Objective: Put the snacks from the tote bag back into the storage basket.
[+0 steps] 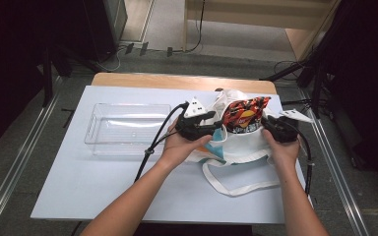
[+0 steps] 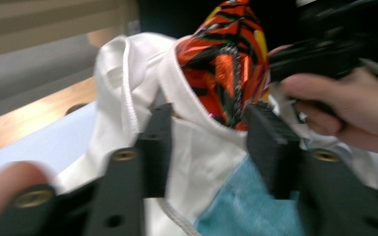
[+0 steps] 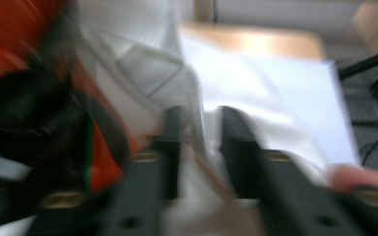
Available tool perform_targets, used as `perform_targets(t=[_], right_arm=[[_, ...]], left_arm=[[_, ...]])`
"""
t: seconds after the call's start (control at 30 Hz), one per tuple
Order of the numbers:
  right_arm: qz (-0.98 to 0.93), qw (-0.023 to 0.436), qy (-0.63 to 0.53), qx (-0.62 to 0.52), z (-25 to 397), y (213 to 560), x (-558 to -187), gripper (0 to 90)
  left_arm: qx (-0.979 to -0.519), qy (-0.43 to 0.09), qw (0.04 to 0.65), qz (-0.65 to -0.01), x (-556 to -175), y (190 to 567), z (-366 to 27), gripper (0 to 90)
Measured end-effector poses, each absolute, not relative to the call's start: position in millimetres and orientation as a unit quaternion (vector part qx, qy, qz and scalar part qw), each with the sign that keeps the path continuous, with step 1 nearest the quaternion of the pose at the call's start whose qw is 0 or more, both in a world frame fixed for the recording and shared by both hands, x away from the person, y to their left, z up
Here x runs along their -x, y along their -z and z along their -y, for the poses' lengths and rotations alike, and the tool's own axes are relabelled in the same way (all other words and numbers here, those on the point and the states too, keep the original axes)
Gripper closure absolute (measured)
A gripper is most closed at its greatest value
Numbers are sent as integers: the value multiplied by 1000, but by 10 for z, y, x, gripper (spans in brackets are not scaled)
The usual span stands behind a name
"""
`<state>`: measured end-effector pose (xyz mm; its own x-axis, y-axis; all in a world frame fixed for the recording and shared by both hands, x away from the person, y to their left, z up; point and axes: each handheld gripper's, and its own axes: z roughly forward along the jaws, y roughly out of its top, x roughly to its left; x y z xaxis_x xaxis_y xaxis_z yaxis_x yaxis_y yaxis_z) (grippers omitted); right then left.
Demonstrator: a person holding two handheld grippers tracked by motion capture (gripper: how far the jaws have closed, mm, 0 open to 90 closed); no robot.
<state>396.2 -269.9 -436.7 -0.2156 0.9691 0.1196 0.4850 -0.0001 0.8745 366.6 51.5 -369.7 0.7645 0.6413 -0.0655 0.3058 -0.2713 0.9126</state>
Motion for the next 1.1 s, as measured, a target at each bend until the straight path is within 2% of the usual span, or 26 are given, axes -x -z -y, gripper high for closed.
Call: perform_targets(t=[0.17, 0.23, 0.3, 0.4, 0.47, 0.53, 0.6, 0.67, 0.73, 0.83, 0.97, 1.1], right_arm=[[-598, 331, -478, -552, 2832, 4137, -3614, 503], [-604, 331, -476, -547, 2820, 4130, -3571, 525], [-618, 326, -481, -530, 2756, 4160, -3521, 585], [-632, 306, -490, -516, 2677, 4207, -3526, 639], [-633, 308, -494, -511, 2633, 4226, -3550, 663], [-640, 301, -487, -512, 2615, 4246, -3579, 693], [-659, 280, -473, -514, 2595, 4310, -3613, 736], [-674, 273, -462, -508, 2577, 4365, -3605, 773], [-683, 269, -455, -504, 2553, 4419, -3576, 808], [-680, 268, -453, -510, 2512, 4469, -3503, 847], [-676, 266, -453, -517, 2469, 4508, -3411, 900], [-683, 251, -448, -519, 2453, 4575, -3406, 900]], left_arm=[[-735, -176, 556, -345, -3449, 3650, -634, 285], [-739, -181, 553, -340, -3353, 3673, -571, 265], [-755, -176, 537, -333, -3291, 3727, -452, 238], [-772, -202, 500, -337, -3245, 3809, -278, 213], [-774, -219, 472, -361, -3256, 3852, -204, 245], [-774, -231, 455, -376, -3298, 3892, -215, 376], [-774, -228, 447, -387, -3350, 3928, -263, 551], [-778, -226, 433, -395, -3413, 3971, -310, 639], [-779, -226, 422, -406, -3466, 4021, -329, 681], [-771, -220, 428, -417, -3470, 4033, -333, 668], [-755, -215, 469, -406, -3342, 3944, -337, 544], [-755, -205, 477, -402, -3315, 3926, -375, 488]])
